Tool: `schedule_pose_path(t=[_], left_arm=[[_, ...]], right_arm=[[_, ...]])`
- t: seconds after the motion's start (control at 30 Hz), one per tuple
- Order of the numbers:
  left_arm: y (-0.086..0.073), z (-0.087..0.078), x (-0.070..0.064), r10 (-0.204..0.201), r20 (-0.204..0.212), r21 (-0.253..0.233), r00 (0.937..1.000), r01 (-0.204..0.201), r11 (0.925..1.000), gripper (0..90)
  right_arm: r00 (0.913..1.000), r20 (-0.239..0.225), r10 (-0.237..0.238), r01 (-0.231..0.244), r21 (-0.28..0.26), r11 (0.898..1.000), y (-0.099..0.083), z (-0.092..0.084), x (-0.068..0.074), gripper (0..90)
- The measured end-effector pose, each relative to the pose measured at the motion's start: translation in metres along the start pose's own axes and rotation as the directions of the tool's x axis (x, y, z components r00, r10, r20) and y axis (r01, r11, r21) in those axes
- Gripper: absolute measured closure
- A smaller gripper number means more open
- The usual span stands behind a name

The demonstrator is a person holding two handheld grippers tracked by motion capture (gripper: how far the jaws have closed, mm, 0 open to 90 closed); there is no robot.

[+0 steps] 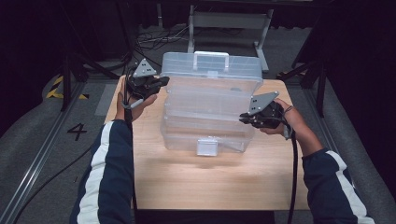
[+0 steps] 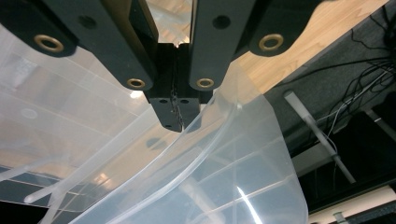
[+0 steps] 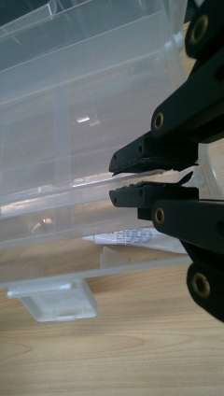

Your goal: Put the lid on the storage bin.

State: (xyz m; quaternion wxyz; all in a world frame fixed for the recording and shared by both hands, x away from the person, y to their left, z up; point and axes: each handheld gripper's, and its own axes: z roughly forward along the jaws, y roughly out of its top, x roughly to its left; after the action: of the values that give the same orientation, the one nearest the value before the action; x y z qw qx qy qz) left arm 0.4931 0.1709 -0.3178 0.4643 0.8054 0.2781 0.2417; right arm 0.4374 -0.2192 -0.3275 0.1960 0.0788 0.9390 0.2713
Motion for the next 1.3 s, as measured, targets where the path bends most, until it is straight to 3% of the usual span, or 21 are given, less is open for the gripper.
schedule_pose_path(t=[0.6,1.3], left_arm=[[-0.009,-0.009,-0.017,0.052,0.024,0.004,0.9983,-0.052,0.9986,90.0],[-0.025,-0.016,-0.03,0.077,0.047,0.023,0.9959,-0.078,0.9967,90.0]], right_arm=[[0.9982,0.029,0.052,-0.049,-0.082,0.995,-0.022,-0.02,0.004,86.0],[0.998,0.02,0.06,-0.058,-0.101,0.993,-0.031,-0.017,0.014,85.8]])
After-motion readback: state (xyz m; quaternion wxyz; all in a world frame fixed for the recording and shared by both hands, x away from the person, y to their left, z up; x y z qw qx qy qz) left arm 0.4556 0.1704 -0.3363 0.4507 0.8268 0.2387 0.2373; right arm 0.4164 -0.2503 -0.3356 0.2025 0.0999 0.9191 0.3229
